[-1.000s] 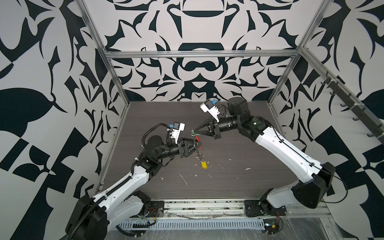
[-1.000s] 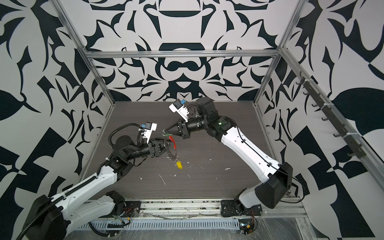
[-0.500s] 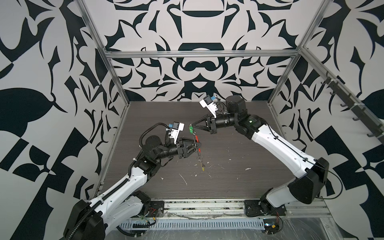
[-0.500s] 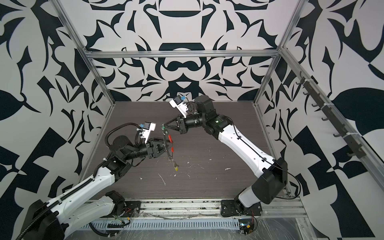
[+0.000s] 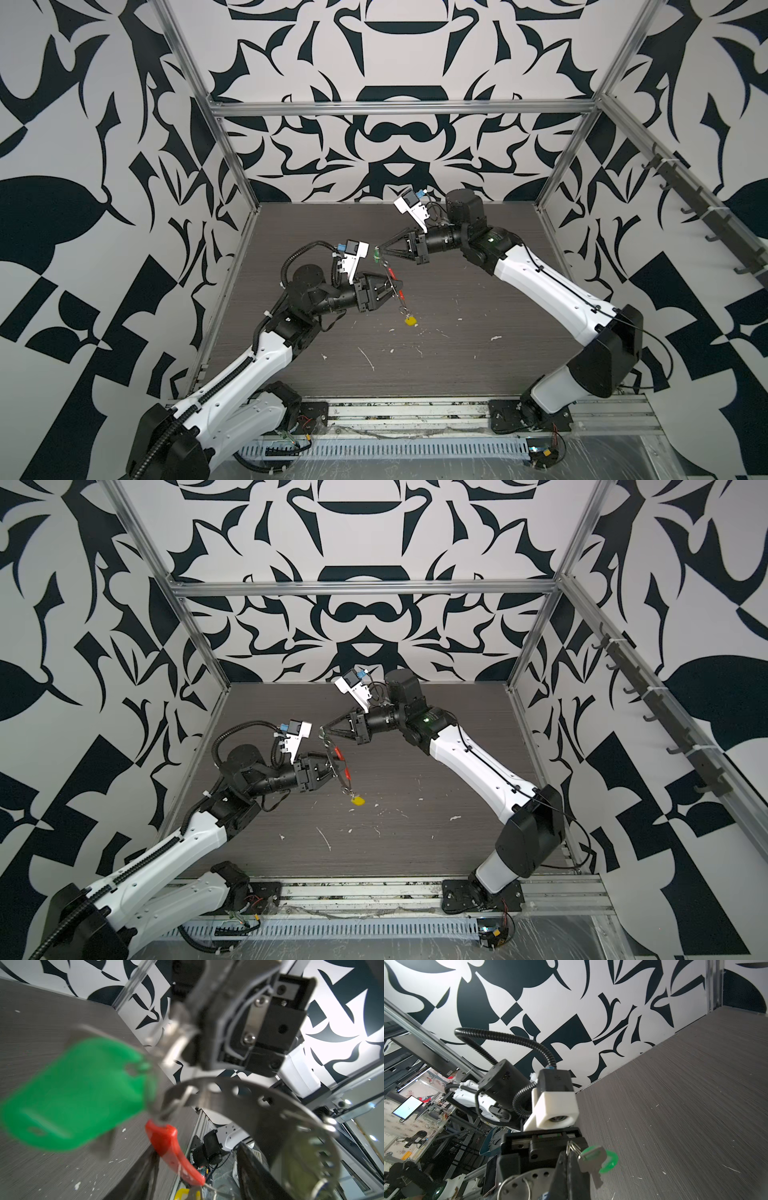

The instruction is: Remove the keys from the keyring

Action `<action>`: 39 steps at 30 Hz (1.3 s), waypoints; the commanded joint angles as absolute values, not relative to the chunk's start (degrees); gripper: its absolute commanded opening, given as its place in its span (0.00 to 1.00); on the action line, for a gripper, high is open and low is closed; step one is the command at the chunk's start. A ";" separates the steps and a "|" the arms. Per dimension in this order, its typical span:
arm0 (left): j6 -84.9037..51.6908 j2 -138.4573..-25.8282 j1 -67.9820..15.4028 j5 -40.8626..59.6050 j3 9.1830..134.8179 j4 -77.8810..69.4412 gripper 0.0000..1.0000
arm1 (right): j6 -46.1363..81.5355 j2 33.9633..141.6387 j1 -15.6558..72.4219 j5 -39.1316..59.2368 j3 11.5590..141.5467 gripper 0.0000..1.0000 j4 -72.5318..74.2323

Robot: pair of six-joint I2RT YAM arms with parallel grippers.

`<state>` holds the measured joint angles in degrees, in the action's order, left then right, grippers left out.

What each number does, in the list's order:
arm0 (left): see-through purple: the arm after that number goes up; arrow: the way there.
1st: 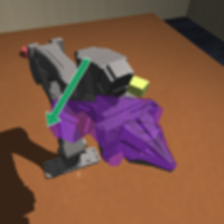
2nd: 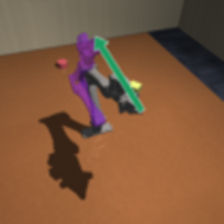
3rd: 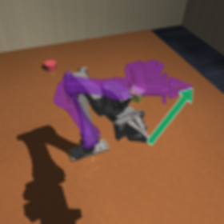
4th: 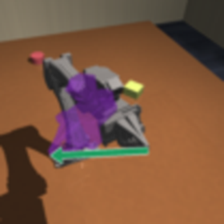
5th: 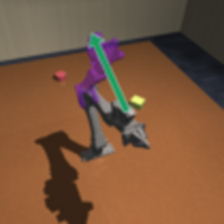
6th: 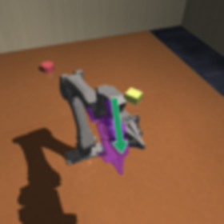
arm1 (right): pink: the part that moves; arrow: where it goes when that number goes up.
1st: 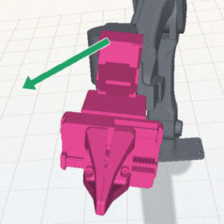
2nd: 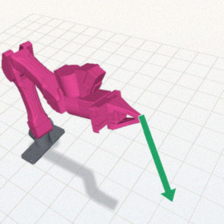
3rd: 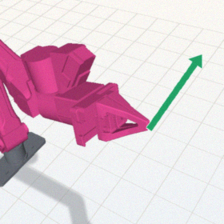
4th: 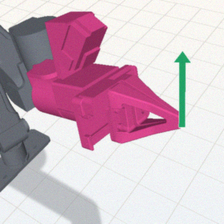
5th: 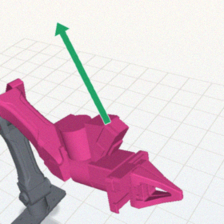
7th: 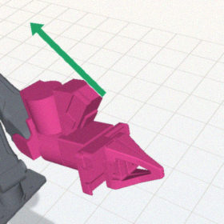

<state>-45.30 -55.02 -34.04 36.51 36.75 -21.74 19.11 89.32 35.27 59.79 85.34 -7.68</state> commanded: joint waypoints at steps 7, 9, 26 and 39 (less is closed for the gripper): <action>-37.48 -54.33 -34.10 28.28 39.67 -13.64 0.66 | 19.78 85.61 35.75 64.26 85.52 0.00 -2.08; -37.10 -53.93 -34.10 26.97 39.82 -12.88 0.68 | 19.53 85.43 35.77 63.88 85.36 0.00 -2.42; -39.77 -46.82 -34.10 24.55 39.30 -8.03 0.80 | 13.86 84.99 35.64 56.48 85.69 0.00 -9.57; -39.39 -43.53 -34.10 20.30 38.43 0.58 0.81 | 12.57 83.00 34.46 52.48 83.94 0.00 -11.12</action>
<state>-39.42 -44.51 -34.04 21.54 38.26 -1.65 13.76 86.08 34.81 53.10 84.12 -12.62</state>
